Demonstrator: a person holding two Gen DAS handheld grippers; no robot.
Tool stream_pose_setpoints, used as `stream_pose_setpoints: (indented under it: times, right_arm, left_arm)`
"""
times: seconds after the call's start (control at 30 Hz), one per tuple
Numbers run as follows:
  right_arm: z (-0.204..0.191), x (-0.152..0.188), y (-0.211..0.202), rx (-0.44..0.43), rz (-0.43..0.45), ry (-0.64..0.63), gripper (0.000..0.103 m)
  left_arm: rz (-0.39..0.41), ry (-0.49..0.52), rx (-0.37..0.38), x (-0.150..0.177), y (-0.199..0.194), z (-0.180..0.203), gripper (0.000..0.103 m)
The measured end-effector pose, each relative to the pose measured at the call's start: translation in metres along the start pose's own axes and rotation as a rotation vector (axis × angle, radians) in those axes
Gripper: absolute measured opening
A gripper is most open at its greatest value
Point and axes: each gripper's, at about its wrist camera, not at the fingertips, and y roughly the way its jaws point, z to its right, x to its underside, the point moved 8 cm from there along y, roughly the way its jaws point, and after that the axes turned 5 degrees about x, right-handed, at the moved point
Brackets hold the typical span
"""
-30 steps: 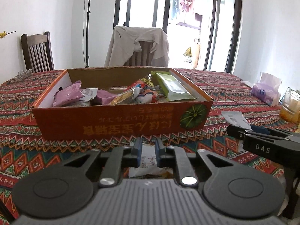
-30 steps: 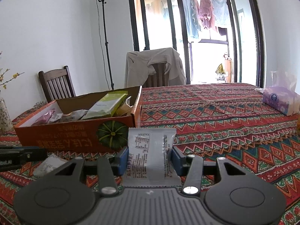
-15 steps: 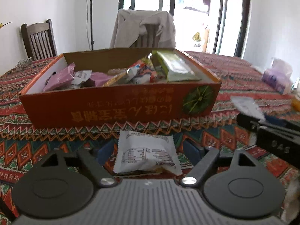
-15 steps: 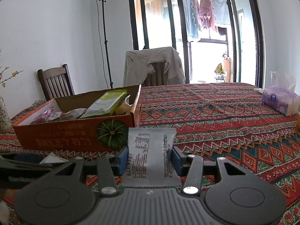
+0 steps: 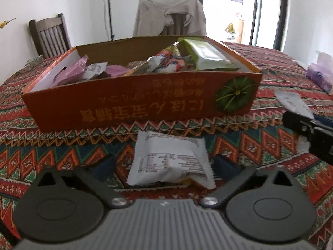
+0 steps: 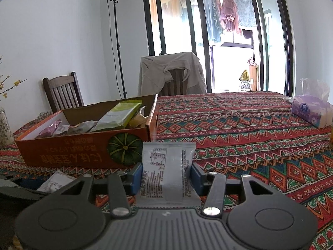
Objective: Organize snacks
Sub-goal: 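Grasp the other white packet with the left gripper while the right gripper holds its packet, then carry both white packets over the box with both grippers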
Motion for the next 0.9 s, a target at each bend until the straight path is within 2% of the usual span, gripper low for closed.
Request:
stream_pose_setpoints:
  times: [0.27, 0.43, 0.6, 0.63, 0.73, 0.9]
  right_arm:
    - [0.001, 0.001, 0.000, 0.003, -0.003, 0.002, 0.049]
    - [0.001, 0.001, 0.000, 0.002, -0.004, 0.000, 0.049]
    - [0.001, 0.001, 0.001, 0.002, -0.004, 0.000, 0.049]
    - [0.001, 0.001, 0.001, 0.002, -0.004, 0.000, 0.049]
    - [0.001, 0.001, 0.001, 0.002, -0.004, 0.000, 0.049]
    - [0.000, 0.002, 0.001, 0.004, 0.000, -0.005, 0.049]
  left_arm:
    - [-0.018, -0.004, -0.004, -0.002, 0.003, -0.001, 0.103]
    - [-0.045, 0.020, 0.024, -0.006, 0.007, -0.002, 0.103]
    - [-0.019, 0.011, 0.016, -0.005, 0.006, -0.002, 0.101]
    - [-0.007, 0.009, 0.012, -0.005, 0.005, -0.002, 0.095]
    - [0.027, 0.020, 0.038, -0.007, -0.003, 0.001, 0.065]
    - [0.051, 0.009, 0.096, -0.005, -0.012, 0.001, 0.062]
